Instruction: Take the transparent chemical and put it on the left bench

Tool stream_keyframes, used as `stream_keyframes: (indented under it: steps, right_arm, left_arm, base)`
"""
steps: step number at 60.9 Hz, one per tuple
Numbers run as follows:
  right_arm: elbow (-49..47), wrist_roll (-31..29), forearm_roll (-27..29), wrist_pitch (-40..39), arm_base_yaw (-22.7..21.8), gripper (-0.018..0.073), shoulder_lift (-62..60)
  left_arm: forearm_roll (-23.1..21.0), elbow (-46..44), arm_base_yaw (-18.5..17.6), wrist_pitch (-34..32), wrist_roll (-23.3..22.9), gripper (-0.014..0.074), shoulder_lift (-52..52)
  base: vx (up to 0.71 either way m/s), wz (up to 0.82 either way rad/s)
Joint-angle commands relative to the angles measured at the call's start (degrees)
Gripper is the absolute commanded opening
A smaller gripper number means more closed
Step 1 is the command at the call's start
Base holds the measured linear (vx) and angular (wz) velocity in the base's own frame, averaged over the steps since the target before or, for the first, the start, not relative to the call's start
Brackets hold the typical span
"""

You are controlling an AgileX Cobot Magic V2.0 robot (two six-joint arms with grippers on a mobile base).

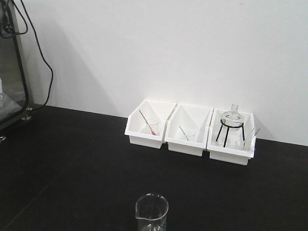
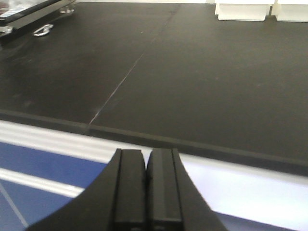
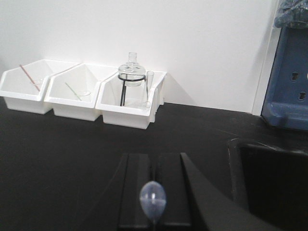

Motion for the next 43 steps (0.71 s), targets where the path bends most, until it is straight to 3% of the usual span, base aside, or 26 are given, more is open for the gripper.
stream_keyframes:
  steps: [1,43]
  right_arm:
    - [-1.73,-0.13,-0.74,-4.29,-0.34,0.0031,0.45]
    - [-1.73,-0.13,-0.69,-4.67,-0.34,0.0031,0.45]
  left_arm:
    - [-0.04,0.93,-0.10,-4.49,-0.45,-0.0004,-1.10]
    - [-0.04,0.93,-0.10,-4.49,-0.45,-0.0004,-1.10]
  base:
    - [0.25,-0.12]
    - [0.11,-0.05]
